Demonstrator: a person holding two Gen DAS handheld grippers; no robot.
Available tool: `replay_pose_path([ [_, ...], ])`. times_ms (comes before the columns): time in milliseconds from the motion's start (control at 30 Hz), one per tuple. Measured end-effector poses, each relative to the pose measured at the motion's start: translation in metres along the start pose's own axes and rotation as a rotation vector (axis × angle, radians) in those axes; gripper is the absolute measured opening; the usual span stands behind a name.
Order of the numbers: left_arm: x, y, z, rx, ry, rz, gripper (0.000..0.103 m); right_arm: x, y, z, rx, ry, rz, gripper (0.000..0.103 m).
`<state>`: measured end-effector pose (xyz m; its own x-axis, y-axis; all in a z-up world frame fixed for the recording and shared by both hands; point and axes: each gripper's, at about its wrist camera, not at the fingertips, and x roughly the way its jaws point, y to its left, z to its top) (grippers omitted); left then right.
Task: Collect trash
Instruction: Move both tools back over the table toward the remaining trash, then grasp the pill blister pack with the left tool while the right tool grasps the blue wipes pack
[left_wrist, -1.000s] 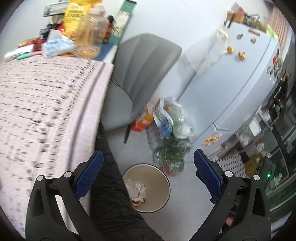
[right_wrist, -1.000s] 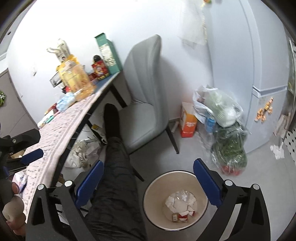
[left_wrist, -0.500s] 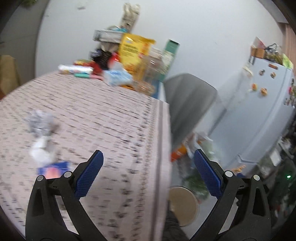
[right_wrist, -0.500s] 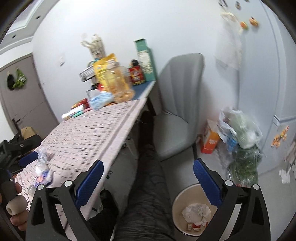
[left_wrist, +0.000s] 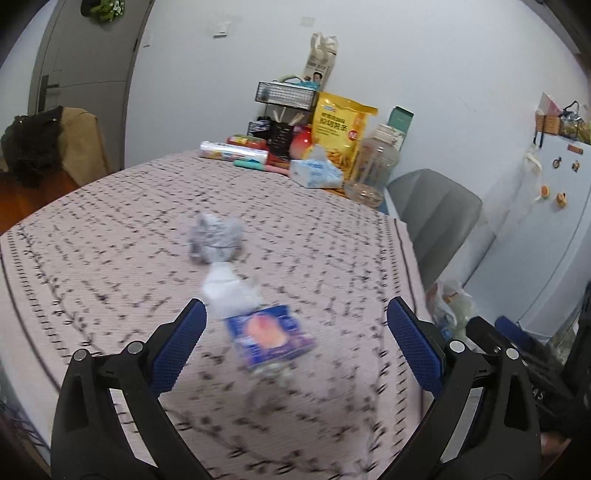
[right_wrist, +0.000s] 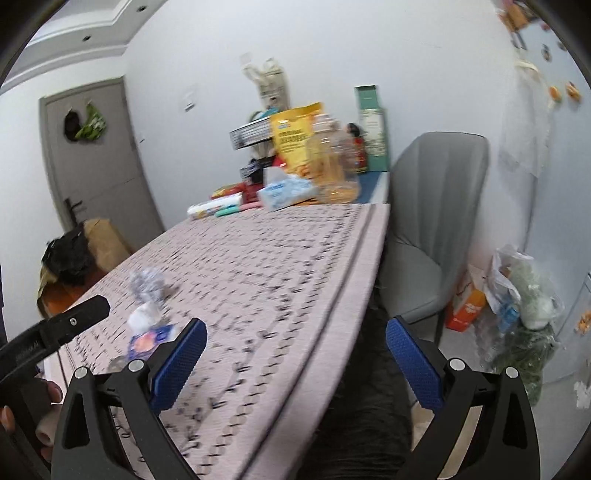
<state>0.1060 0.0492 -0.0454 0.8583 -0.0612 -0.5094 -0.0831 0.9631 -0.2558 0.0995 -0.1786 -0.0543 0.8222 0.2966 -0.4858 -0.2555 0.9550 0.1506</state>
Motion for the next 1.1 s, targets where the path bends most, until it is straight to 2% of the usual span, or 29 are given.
replay_pose_path([
  [167, -0.015, 0.029, -0.010, -0.031, 0.012, 0.024, 0.097, 0.010, 0.036, -0.005, -0.074, 0.046, 0.059, 0.095],
  [267, -0.019, 0.044, -0.017, -0.058, 0.037, 0.000, 0.097, 0.019, 0.053, -0.008, -0.113, 0.136, 0.110, 0.095],
  [467, -0.020, 0.069, -0.033, -0.090, 0.099, -0.029, 0.097, 0.027, 0.071, -0.021, -0.158, 0.225, 0.183, 0.095],
  [567, -0.017, 0.079, -0.040, -0.129, 0.131, -0.064, 0.091, 0.030, 0.077, -0.028, -0.172, 0.262, 0.197, 0.087],
  [600, -0.015, 0.079, -0.041, -0.129, 0.139, -0.064, 0.088, 0.031, 0.079, -0.031, -0.172, 0.275, 0.202, 0.083],
  [700, -0.005, 0.078, -0.043, -0.131, 0.179, -0.067, 0.079, 0.032, 0.079, -0.038, -0.164, 0.307, 0.233, 0.080],
  [767, 0.001, 0.073, -0.045, -0.139, 0.201, -0.096, 0.076, 0.033, 0.080, -0.041, -0.168, 0.320, 0.248, 0.078],
  [933, 0.012, 0.053, -0.046, -0.101, 0.223, -0.126, 0.076, 0.031, 0.075, -0.044, -0.166, 0.319, 0.247, 0.077],
  [1100, 0.025, 0.040, -0.042, -0.081, 0.243, -0.123, 0.072, 0.033, 0.065, -0.042, -0.146, 0.322, 0.251, 0.076],
])
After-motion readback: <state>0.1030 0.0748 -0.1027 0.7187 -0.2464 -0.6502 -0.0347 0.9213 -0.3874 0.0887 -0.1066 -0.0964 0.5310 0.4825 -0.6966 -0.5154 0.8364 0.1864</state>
